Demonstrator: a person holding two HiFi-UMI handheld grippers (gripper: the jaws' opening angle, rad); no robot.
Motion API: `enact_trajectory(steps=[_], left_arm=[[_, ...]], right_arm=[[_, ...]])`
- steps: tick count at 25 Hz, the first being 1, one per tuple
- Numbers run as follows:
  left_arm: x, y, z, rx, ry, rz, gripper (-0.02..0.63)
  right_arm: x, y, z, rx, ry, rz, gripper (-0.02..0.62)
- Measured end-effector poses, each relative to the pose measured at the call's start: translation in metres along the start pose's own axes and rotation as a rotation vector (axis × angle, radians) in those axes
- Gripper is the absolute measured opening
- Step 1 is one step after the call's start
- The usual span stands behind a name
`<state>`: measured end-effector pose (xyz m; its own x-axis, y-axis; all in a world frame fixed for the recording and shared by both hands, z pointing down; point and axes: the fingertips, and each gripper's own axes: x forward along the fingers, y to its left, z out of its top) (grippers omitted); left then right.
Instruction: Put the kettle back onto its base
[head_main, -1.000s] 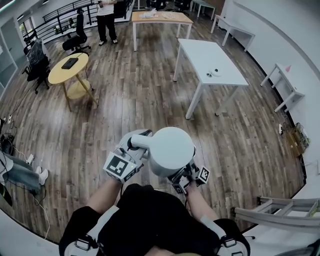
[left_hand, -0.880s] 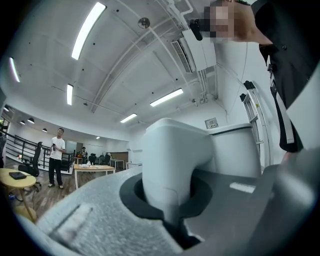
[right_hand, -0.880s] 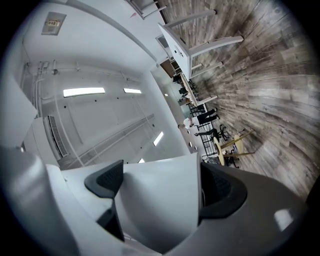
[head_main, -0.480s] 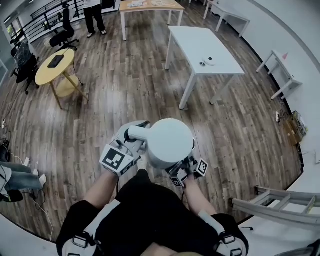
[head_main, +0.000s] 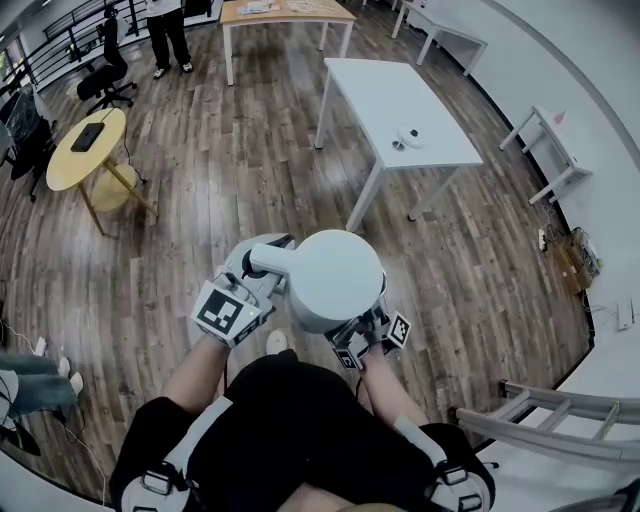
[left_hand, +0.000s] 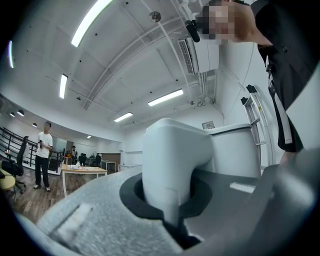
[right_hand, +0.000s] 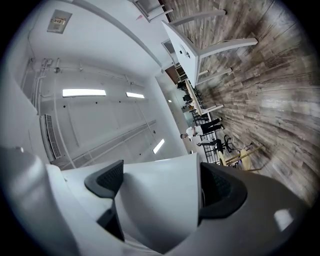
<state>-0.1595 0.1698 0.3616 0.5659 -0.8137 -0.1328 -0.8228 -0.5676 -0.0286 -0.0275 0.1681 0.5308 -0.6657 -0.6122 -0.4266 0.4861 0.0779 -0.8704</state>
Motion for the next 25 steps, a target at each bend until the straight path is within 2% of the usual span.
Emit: enact_trajectory(steps=[10, 16, 25], left_arm=[[0.034, 0.074, -0.006, -0.007, -0.005, -0.032, 0.003], [0.045, 0.091, -0.015, -0.007, -0.006, -0.040, 0.003], [0.095, 0.120, -0.027, -0.008, -0.012, -0.023, 0.003]], right_arm=[[0.069, -0.025, 0.032, -0.010, -0.021, 0.001, 0.483], [0.082, -0.034, 0.042, -0.023, -0.030, 0.008, 0.483], [0.115, -0.040, 0.094, -0.008, -0.010, -0.003, 0.483]])
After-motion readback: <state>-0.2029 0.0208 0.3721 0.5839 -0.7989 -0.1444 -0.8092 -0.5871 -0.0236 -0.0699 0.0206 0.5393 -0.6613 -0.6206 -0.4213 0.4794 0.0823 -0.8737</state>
